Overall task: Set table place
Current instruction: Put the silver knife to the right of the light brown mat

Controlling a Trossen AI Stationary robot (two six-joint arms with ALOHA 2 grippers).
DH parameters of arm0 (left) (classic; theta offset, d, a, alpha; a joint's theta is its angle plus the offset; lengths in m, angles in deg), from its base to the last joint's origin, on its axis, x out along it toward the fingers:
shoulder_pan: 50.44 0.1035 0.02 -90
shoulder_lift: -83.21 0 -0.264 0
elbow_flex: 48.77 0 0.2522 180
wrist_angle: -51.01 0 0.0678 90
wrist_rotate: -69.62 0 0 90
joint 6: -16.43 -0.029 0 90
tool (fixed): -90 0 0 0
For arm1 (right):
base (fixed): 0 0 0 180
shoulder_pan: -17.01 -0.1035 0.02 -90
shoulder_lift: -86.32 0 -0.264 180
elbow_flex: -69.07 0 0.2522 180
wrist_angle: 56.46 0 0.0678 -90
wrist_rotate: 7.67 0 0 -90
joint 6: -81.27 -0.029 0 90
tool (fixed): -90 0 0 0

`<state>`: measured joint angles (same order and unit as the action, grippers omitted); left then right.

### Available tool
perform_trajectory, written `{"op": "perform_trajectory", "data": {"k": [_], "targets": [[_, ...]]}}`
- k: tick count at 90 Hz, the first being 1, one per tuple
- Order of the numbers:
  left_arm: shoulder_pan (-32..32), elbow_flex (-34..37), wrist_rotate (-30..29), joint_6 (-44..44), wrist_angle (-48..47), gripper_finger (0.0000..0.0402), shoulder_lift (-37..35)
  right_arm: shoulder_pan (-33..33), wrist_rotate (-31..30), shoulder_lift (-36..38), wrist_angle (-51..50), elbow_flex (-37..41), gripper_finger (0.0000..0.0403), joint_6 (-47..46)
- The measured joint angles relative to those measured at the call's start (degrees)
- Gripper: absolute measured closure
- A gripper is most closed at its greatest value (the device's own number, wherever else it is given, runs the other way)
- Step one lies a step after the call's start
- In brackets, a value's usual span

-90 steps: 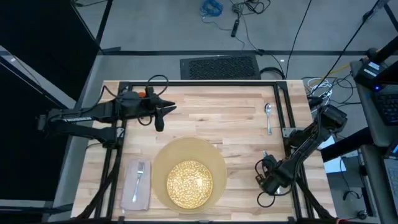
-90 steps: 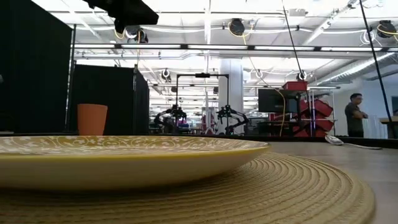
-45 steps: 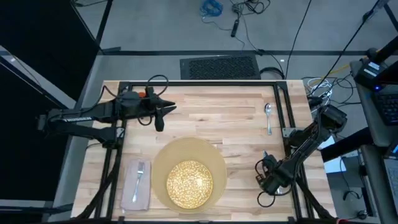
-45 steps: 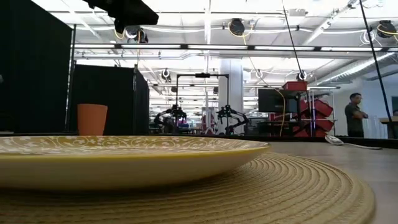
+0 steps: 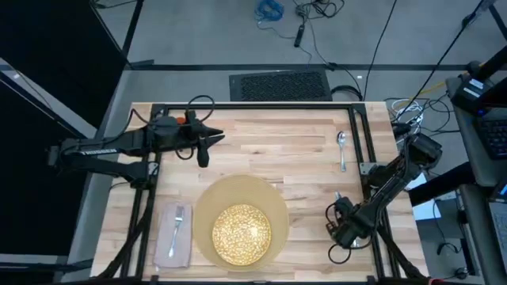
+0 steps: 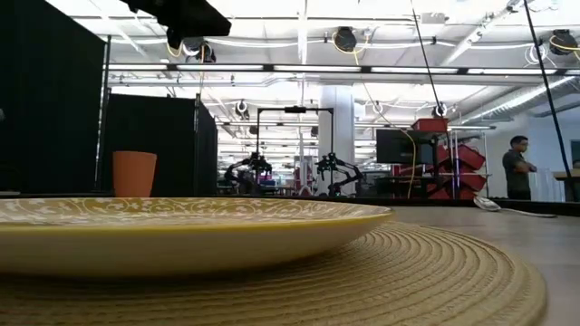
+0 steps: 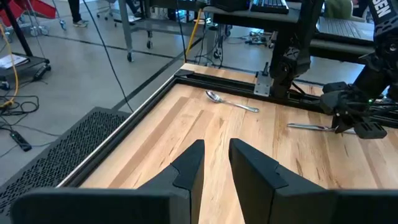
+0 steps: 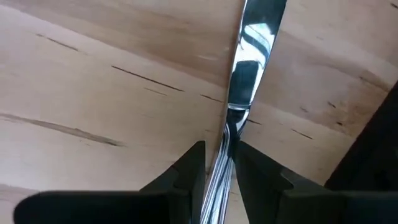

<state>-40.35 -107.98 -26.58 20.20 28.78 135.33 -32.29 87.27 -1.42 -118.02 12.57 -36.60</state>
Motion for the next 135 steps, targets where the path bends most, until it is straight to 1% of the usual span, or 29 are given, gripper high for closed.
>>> {"op": "perform_trajectory", "data": {"k": [9, 17, 30, 42, 53, 77, 92, 101, 117, 135], "targets": [[0.0, 0.0, 0.0, 0.0, 0.0, 0.0338, 0.0, 0.2, -0.8, 0.0, 2.7, 0.0, 0.0332, -1.0], [0.0, 0.0, 0.0, 0.0, -0.1, 0.0338, 0.0, 0.2, -1.1, 0.0, 3.2, 0.0, 0.0337, -3.0], [0.0, 0.0, 0.0, 0.0, -0.3, 0.0338, 0.0, 0.2, -2.7, 0.0, 3.8, 0.0, 0.036, -7.3], [0.0, 0.0, 0.0, -0.1, -1.0, 0.0338, 0.0, 1.5, -3.8, -0.1, 5.3, 0.0, 0.0381, -7.6], [0.0, 0.0, 0.0, -0.1, -1.3, 0.0338, 0.0, 3.0, -5.5, -0.2, 6.9, 0.0, 0.039, -7.0], [-0.1, 0.0, 0.0, -1.2, -1.6, 0.0338, 0.0, 7.0, -9.8, -1.2, 9.7, -0.1, 0.0392, -3.8], [-0.2, 0.0, 0.0, -1.4, -1.7, 0.0338, 0.0, 10.0, -10.7, -4.3, 15.9, -0.4, 0.0392, 0.6], [-0.2, 0.0, 0.1, -1.6, -1.7, 0.0338, 0.0, 11.0, -12.2, -4.8, 18.9, -0.4, 0.0392, 2.4], [-0.2, 0.0, 0.2, -1.6, -2.1, 0.0338, 0.0, 12.5, -16.1, -5.6, 18.2, -1.8, 0.0392, 3.4], [-0.2, 0.0, 0.2, -1.6, -4.2, 0.0338, 0.0, 13.0, -16.8, -7.9, 18.6, -3.5, 0.0392, 3.4]]}}
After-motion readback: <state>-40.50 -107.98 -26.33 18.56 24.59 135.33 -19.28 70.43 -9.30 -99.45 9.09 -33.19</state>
